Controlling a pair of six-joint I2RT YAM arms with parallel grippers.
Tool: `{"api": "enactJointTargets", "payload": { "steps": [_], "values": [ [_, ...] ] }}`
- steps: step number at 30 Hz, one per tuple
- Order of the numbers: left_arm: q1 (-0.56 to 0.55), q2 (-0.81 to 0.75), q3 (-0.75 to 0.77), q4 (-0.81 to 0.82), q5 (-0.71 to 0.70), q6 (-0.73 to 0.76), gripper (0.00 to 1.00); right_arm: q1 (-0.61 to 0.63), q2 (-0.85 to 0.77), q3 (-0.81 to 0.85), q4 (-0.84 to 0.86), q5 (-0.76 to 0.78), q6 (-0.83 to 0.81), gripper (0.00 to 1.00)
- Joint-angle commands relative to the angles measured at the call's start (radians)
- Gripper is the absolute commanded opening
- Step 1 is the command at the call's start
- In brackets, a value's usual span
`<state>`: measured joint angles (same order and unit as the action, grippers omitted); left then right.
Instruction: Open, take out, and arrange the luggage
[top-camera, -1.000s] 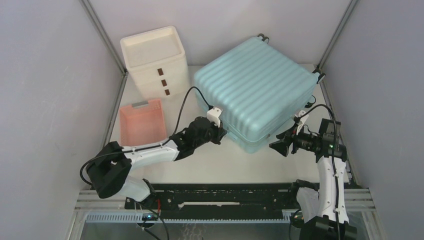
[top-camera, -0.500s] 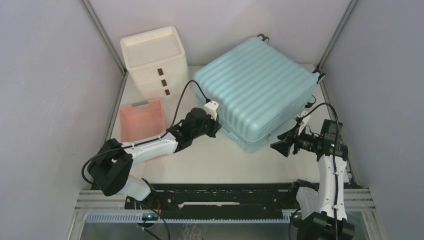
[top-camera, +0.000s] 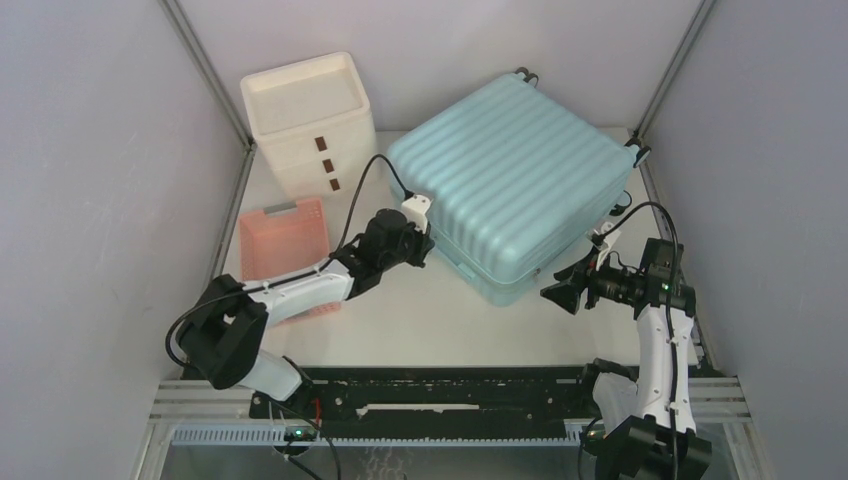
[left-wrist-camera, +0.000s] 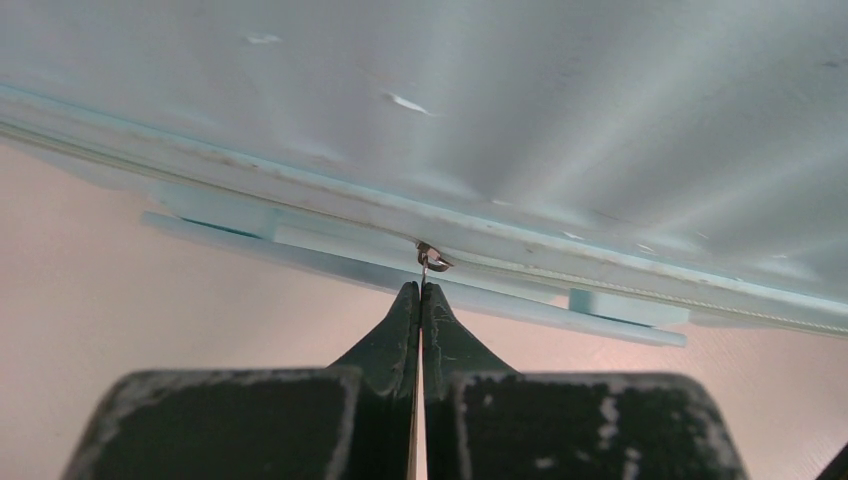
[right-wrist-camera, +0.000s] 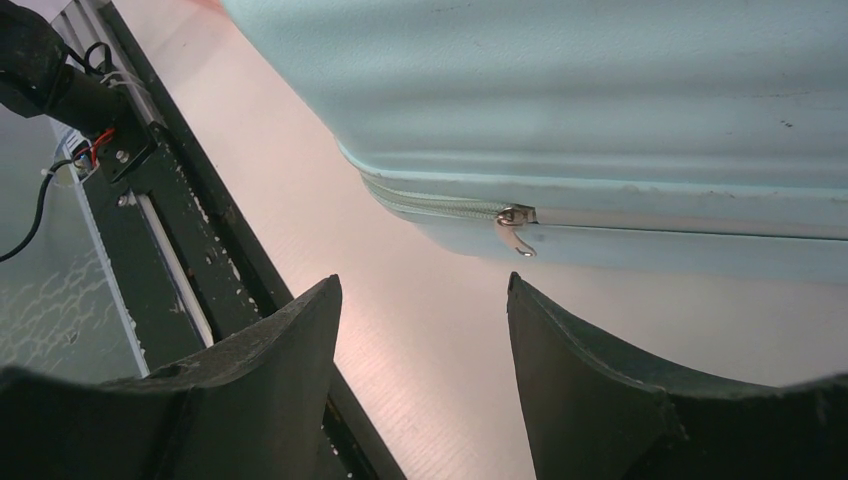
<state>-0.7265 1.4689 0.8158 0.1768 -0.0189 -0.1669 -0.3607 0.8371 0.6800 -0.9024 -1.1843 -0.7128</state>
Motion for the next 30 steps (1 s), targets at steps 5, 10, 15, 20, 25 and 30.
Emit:
{"api": "enactJointTargets", "payload": {
  "steps": [5,10,15,20,25,30],
  "values": [
    [0.089,0.034,0.047,-0.041,-0.086,0.057,0.00,-0.004,0.002,0.050,-0.043,-0.043,-0.065,0.70],
    [0.129,0.047,0.070,-0.062,-0.074,0.085,0.00,-0.001,0.008,0.053,-0.046,-0.042,-0.068,0.69],
    [0.174,0.068,0.108,-0.088,-0.066,0.114,0.00,0.002,0.012,0.053,-0.048,-0.044,-0.071,0.69],
    [0.219,0.101,0.156,-0.109,-0.050,0.139,0.00,0.002,0.015,0.053,-0.052,-0.046,-0.074,0.69],
    [0.266,0.136,0.209,-0.130,-0.039,0.151,0.00,0.002,0.015,0.053,-0.056,-0.047,-0.080,0.70],
    [0.311,0.154,0.246,-0.142,-0.030,0.154,0.00,-0.003,0.016,0.053,-0.058,-0.048,-0.084,0.69]
  ]
}}
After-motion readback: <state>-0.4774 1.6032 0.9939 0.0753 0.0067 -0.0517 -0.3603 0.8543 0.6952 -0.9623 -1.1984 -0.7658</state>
